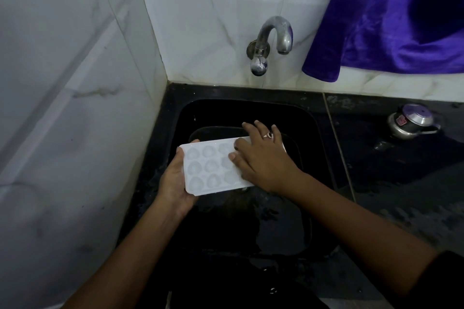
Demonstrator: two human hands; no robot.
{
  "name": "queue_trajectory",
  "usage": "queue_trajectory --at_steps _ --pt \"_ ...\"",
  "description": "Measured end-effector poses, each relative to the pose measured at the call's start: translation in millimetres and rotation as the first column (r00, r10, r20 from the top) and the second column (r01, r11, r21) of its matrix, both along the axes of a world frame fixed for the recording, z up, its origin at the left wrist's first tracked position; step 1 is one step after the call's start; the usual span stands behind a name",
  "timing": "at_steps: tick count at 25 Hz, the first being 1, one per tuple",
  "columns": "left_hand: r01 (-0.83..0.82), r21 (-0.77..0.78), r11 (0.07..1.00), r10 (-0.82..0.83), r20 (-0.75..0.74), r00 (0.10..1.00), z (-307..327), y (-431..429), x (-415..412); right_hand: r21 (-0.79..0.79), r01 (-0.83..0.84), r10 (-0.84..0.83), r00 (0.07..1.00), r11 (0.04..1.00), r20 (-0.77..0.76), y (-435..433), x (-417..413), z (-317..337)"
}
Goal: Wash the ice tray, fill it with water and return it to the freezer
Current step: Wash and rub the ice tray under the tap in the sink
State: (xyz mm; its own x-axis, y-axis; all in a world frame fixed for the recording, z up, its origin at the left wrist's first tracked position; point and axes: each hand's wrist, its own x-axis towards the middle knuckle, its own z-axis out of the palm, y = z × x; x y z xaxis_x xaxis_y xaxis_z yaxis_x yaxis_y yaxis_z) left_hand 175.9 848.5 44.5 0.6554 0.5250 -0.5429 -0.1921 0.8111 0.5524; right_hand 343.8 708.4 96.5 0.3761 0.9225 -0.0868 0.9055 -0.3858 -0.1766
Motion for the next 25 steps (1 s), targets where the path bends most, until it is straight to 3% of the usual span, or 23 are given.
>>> queue_trajectory --at_steps 3,7,10,14,18,22,25 --pt "0.022 -0.007 1.0 -0.022 -0.023 0.999 -5.2 15.8 -4.6 0.002 -0.033 0.033 0.999 0.999 0.017 -4.1 -4.0 -5.0" --pt "0.061 0.018 0.998 -0.06 -0.029 0.998 -13.1 20.8 -4.0 0.01 0.051 -0.051 0.999 0.999 0.003 10.7 -9.4 -5.0" --pt "0.023 0.003 1.0 -0.023 -0.04 0.999 -18.2 36.5 -5.3 -0.001 -0.018 0.018 0.999 1.0 0.026 11.5 -15.2 -11.8" --pt "0.041 -0.013 0.999 -0.041 -0.019 0.999 -15.4 34.6 2.9 0.0 0.065 -0.065 0.998 0.998 0.005 23.0 -4.9 -4.5" --pt "0.041 -0.024 0.999 -0.042 -0.031 0.999 -19.7 41.3 4.4 -0.031 -0.001 0.002 1.0 1.0 0.014 16.6 -3.5 -10.1" --pt "0.059 -0.004 0.998 -0.059 -0.018 0.998 -19.7 29.3 8.0 -0.016 0.077 -0.078 0.997 0.997 -0.019 22.2 -1.0 -9.5" --pt "0.016 -0.023 1.0 -0.017 -0.034 0.999 -21.2 34.2 5.0 -0.029 0.002 -0.001 1.0 1.0 0.018 16.3 -6.2 -16.1"
